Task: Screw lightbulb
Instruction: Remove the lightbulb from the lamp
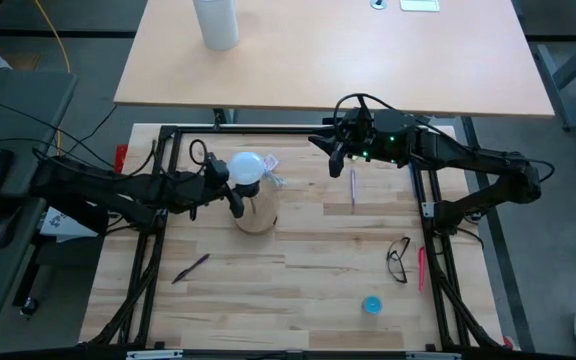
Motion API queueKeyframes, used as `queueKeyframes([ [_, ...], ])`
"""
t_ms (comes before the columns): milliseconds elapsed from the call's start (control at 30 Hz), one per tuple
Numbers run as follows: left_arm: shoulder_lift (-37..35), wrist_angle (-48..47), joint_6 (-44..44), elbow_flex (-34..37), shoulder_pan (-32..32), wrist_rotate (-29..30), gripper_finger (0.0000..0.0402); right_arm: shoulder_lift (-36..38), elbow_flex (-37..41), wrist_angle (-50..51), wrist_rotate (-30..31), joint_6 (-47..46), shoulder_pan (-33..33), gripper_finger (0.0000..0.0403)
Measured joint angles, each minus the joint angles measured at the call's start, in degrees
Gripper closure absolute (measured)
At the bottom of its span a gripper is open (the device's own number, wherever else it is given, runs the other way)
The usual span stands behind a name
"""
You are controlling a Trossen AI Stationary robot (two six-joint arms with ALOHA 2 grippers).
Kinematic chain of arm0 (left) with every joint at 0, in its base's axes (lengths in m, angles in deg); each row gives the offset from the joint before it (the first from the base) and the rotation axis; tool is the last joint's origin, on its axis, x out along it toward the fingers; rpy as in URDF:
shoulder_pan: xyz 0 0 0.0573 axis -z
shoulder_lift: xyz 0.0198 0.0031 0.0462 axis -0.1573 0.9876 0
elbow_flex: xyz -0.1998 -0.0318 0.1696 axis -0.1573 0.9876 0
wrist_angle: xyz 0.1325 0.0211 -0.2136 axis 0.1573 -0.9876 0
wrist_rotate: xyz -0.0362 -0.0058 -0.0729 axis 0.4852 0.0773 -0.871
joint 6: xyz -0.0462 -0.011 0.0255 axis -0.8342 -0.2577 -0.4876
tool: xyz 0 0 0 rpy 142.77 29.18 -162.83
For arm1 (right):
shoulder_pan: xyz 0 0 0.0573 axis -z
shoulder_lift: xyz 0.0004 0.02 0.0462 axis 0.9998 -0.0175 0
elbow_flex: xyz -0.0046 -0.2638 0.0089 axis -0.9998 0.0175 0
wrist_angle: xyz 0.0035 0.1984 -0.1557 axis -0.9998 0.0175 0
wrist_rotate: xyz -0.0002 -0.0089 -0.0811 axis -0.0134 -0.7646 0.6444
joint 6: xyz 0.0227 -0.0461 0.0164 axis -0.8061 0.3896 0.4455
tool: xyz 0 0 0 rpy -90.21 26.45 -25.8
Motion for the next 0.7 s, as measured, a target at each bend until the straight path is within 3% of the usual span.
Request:
queueKeyframes([
  [100, -1.2, 1.9, 0.6, 0.0, 0.0, 0.1, 0.0243, 0.0, 0.0, 0.1, 0.0, 0.0, 0.0, 0.0292],
  [200, -2.0, 2.7, 1.4, 0.0, 0.0, 0.1, 0.0244, 0.0, 0.0, 0.3, 0.0, -0.1, 0.0, 0.0292],
  [467, -0.4, 1.3, 1.3, 0.0, 0.1, 0.1, 0.0206, 0.0, 0.0, 0.6, 0.0, 0.2, 0.0, 0.0292],
  [700, 2.0, 0.7, 0.5, 0.0, 0.1, -3.6, 0.0209, 0.0, 0.0, 0.8, 0.0, 0.2, 0.0, 0.0292],
])
